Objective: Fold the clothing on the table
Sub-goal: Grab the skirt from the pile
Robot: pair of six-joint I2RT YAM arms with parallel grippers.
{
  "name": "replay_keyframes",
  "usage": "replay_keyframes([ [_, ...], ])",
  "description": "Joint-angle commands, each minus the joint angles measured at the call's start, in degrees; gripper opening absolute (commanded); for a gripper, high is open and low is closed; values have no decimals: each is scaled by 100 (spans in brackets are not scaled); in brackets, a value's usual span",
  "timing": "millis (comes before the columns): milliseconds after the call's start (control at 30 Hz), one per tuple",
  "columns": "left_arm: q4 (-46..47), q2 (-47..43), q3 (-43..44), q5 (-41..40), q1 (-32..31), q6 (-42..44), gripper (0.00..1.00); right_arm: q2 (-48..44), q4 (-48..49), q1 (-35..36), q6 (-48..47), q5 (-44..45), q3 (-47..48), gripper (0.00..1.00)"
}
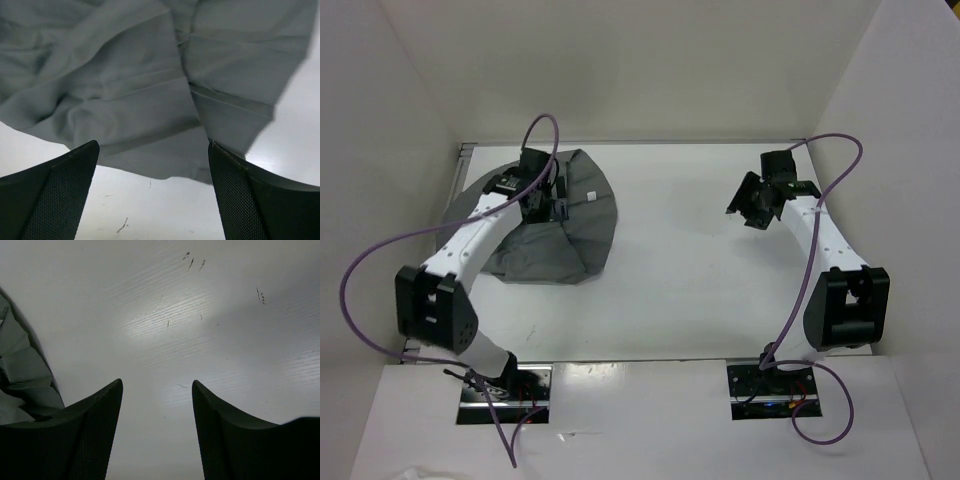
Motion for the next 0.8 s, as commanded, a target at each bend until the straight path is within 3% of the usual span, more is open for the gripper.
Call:
replay_keyframes([
  [0,-154,760,278,-371,141,-574,96,-41,135,-32,-34,-158,-12,63],
  [167,-445,2237,1307,-1242,141,-653,96,72,135,-32,-96,-211,-12,63],
  [433,-147,2907,1642,-1805,132,-706,96,135,187,20,-210,-378,-74,63],
  [533,2,3276,1589,-1745,193,-706,83,187,187,20,-211,-378,-74,63],
  [700,169,3663,1520,-1797,141,-785,76,240,248,20,-316,-492,-13,63],
  [733,283,3602,1519,-1797,88,-785,71,240,249,20,-316,-571,-12,63],
  [767,284,3471,1519,-1718,88,-785,46,179,249,20,-368,-572,-12,63],
])
